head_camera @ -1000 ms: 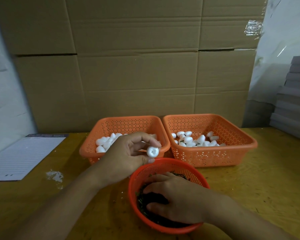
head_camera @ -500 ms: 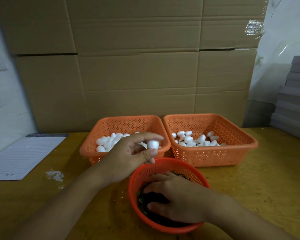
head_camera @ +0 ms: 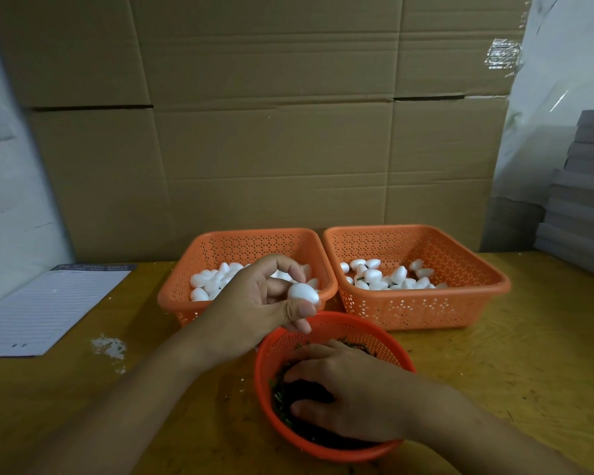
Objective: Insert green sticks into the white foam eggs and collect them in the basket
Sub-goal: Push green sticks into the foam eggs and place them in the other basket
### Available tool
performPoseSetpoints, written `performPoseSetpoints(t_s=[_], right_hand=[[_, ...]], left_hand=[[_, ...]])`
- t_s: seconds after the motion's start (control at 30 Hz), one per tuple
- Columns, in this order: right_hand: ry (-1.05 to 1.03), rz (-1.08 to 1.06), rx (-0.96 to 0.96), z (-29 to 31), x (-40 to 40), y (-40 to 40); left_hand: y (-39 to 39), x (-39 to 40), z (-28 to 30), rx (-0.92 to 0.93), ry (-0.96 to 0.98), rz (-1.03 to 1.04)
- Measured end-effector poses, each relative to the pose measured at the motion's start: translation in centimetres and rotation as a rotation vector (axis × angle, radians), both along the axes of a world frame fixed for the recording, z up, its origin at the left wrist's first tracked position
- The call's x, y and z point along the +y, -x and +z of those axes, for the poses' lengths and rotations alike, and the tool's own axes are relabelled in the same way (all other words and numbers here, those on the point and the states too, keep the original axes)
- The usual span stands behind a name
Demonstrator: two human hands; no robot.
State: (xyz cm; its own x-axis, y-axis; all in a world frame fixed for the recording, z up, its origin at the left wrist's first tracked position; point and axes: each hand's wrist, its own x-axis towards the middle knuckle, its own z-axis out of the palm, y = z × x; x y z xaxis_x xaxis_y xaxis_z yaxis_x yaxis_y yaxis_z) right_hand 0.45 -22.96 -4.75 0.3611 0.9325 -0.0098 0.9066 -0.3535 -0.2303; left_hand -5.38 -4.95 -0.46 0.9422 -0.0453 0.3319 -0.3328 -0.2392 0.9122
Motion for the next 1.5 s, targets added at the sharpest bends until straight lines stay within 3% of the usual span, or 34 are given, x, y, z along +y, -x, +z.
performPoseSetpoints(t_s=[0.2,0.57,1.03,1.5], right_hand=[[-0.015,0.007,0.006,-0.2,0.0,-0.2],[-0.036,0.015,-0.003,-0.7,0.1,-0.6],[-0.126,0.015,0.055,-0.2,0.0,-0.6],[-0.14,-0.08,0.008,0.9,-0.6,-0.9]], left_hand=[[-0.2,0.0,-0.2,-0.025,0.03,0.021],[0.0,-0.1,-0.2,-0.099,-0.19,0.128],[0.1,-0.3,0.0,0.024,0.197,0.055],[0.2,0.2,0.6,0.105,0.325,-0.01]])
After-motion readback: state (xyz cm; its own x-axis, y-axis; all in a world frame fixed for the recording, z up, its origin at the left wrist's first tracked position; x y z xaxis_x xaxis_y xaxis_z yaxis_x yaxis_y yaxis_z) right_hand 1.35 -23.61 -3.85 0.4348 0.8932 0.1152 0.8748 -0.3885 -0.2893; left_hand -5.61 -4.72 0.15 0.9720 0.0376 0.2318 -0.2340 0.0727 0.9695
